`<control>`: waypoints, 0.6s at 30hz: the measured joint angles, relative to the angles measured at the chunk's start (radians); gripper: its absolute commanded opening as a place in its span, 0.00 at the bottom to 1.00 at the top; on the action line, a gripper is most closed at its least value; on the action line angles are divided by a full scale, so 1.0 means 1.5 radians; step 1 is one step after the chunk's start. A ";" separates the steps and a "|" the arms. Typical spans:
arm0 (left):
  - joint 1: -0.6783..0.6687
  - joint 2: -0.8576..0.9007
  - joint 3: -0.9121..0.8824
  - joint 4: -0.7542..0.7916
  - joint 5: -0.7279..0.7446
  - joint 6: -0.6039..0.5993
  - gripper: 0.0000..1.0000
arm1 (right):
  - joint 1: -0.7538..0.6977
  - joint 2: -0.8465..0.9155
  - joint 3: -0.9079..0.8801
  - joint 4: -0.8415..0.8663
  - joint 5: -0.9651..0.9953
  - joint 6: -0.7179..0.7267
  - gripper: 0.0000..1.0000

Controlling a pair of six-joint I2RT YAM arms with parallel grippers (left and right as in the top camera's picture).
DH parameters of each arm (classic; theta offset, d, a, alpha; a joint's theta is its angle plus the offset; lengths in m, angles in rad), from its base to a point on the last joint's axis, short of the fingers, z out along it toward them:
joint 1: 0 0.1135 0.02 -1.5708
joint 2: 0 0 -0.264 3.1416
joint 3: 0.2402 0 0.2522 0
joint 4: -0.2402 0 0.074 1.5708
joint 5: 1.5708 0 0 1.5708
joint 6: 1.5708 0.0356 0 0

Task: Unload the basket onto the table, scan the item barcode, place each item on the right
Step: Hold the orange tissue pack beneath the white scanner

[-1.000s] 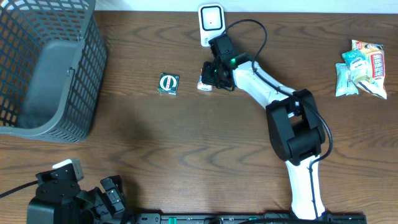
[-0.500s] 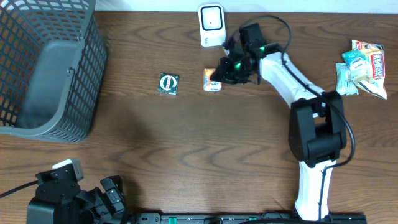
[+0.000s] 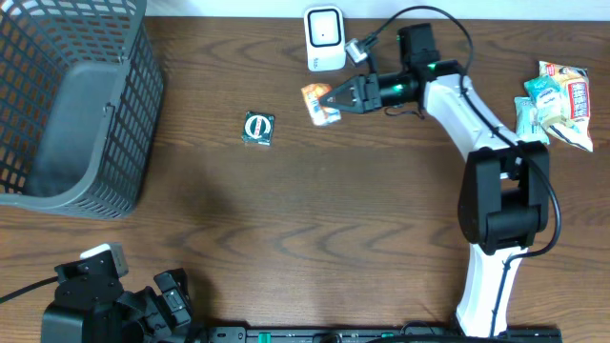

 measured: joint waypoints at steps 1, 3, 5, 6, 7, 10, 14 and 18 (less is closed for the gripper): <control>0.000 0.000 0.000 0.000 0.000 0.000 0.98 | -0.007 0.000 0.000 -0.013 -0.007 -0.002 0.01; 0.000 0.000 0.000 0.000 0.000 0.000 0.97 | -0.018 0.000 0.000 -0.041 -0.015 -0.010 0.01; 0.000 0.000 0.000 0.000 0.000 0.000 0.98 | -0.026 -0.001 0.000 -0.071 -0.022 -0.025 0.01; 0.000 0.000 0.000 0.000 0.000 0.000 0.98 | -0.031 -0.003 0.000 -0.090 -0.023 -0.036 0.01; 0.000 0.000 0.000 0.000 0.000 0.000 0.98 | -0.034 -0.005 -0.001 -0.109 -0.024 -0.049 0.01; 0.000 0.000 0.000 0.000 0.000 0.000 0.98 | -0.045 -0.025 -0.003 -0.172 -0.024 -0.102 0.01; 0.000 0.000 0.000 0.000 0.000 0.000 0.98 | -0.057 -0.079 -0.004 -0.228 -0.011 -0.168 0.01; 0.000 0.000 0.000 0.000 0.000 0.000 0.98 | -0.059 -0.143 -0.004 -0.222 -0.001 -0.201 0.01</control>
